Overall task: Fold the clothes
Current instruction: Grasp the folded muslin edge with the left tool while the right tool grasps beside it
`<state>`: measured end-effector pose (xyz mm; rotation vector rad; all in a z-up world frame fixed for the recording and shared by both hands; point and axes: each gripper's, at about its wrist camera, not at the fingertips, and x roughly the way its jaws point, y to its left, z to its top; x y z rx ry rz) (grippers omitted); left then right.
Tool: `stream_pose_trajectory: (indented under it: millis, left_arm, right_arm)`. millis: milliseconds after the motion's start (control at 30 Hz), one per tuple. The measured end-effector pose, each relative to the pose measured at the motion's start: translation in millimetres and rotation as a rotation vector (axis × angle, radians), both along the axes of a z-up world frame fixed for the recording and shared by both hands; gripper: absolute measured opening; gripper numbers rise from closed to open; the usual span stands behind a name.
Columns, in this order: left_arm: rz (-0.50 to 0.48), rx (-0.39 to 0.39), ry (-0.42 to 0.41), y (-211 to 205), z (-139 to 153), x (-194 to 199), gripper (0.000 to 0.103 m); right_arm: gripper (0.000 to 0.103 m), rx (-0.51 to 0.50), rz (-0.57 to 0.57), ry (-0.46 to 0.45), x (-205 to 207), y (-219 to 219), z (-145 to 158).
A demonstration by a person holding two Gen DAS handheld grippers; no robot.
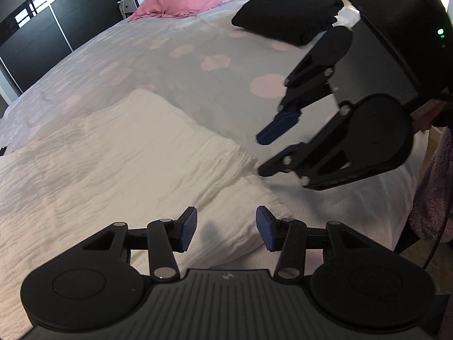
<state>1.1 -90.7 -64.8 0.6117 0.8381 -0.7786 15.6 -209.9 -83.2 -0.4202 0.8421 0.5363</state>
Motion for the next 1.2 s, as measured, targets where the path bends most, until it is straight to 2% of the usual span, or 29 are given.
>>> stream_pose_trajectory:
  millis: [67,200,300,400,433,500,567,600,767,867,1067,1133,1200]
  left_arm:
    - [-0.014,-0.006,0.018,-2.9,-0.4,1.3,0.045]
    - [-0.082,-0.028,0.049,-5.6,0.6,-3.6,0.046]
    - [-0.108,-0.012,0.028,-7.3,-5.1,-9.8,0.046]
    - [-0.097,0.000,0.000,-8.9,-15.2,-12.9,0.045]
    - [-0.092,-0.003,0.002,-9.1,-18.2,-11.5,0.042]
    - [-0.067,-0.010,0.002,-8.6,-21.6,-5.9,0.016]
    - [-0.030,-0.043,-0.027,-3.6,-15.9,0.2,0.009]
    - [-0.010,-0.064,-0.044,-0.3,-12.1,2.9,0.006]
    - [0.100,-0.192,-0.148,19.1,22.0,12.0,0.006]
    - [0.112,-0.219,-0.168,25.1,32.5,9.9,0.006]
    - [0.066,-0.179,-0.103,24.9,31.1,-3.6,0.006]
    - [0.046,-0.144,-0.065,25.0,25.1,-7.9,0.006]
    - [0.033,-0.120,-0.023,24.8,15.5,-12.7,0.006]
  right_arm:
    - [0.026,0.001,-0.020,-0.009,7.0,0.9,-4.2]
    - [0.019,0.075,-0.047,0.026,19.8,-3.9,-5.5]
    - [0.009,0.108,-0.057,0.041,22.5,-7.3,-3.7]
    - [0.008,0.129,-0.069,0.056,22.5,-10.4,-1.4]
    - [0.008,0.132,-0.072,0.060,22.2,-10.8,-0.6]
    - [0.007,0.139,-0.078,0.069,21.5,-11.6,1.0]
    - [0.007,0.145,-0.084,0.078,20.9,-12.4,2.5]
    - [0.007,0.149,-0.087,0.083,20.6,-12.8,3.3]
    - [0.005,0.168,-0.109,0.105,17.2,-16.6,10.6]
    - [0.005,0.244,-0.131,0.135,14.7,-23.9,21.6]
    - [0.005,0.473,-0.116,0.243,6.1,-34.8,48.0]
    - [0.005,0.485,-0.104,0.275,4.0,-32.2,48.4]
    - [0.005,0.416,-0.100,0.262,1.4,-25.9,45.6]
